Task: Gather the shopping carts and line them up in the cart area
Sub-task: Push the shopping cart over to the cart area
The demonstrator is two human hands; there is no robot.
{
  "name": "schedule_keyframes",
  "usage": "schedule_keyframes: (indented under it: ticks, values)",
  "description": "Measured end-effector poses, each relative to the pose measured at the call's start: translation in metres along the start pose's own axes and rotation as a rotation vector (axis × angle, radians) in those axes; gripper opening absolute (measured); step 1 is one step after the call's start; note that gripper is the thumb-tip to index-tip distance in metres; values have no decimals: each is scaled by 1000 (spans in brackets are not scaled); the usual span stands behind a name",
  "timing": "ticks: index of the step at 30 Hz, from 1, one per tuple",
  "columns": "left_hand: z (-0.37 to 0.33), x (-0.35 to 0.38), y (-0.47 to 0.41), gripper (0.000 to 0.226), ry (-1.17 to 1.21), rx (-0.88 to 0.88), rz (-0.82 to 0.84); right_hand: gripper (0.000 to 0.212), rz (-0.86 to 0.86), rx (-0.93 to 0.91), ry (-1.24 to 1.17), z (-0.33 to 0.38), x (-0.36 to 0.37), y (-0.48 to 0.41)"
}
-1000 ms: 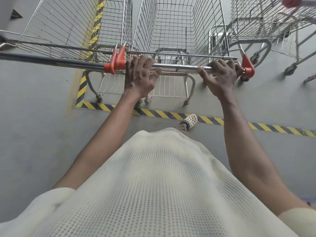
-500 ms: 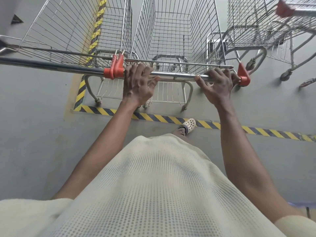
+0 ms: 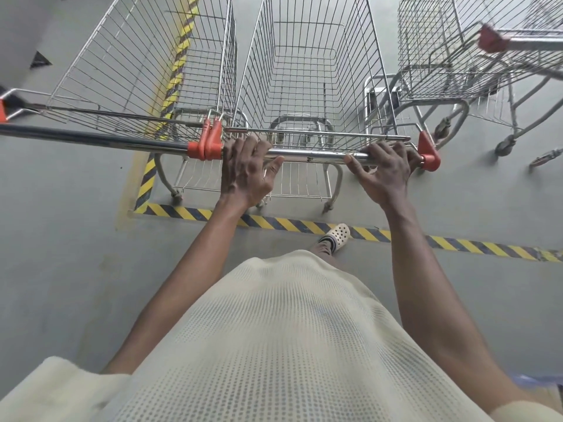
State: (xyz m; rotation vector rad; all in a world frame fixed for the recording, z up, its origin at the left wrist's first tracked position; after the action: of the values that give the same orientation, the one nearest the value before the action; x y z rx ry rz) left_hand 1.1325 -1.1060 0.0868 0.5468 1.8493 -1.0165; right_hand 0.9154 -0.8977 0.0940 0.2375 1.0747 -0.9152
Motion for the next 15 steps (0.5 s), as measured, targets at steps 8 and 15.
schedule_keyframes:
  ticks: [8, 15]
  values:
    - [11, -21, -16, 47, -72, 40, -144, 52, -3, -10, -3, 2, -2, 1]
    - [60, -45, -35, 59, -170, 23, -256, 53, -1, -3, -12, 1, -1, 0]
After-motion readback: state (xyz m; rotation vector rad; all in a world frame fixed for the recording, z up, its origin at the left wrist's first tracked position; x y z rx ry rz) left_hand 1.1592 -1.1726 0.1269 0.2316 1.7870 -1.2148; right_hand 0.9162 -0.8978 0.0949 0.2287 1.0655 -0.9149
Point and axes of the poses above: each hand's wrist, its own y-axis away from the middle knuckle, its own x-axis out of the palm, z = x × y, the point moved 5 cm from there along -y, towards the middle knuckle, and after that the axes turned 4 degrees about -z, right-handed, at the moved point
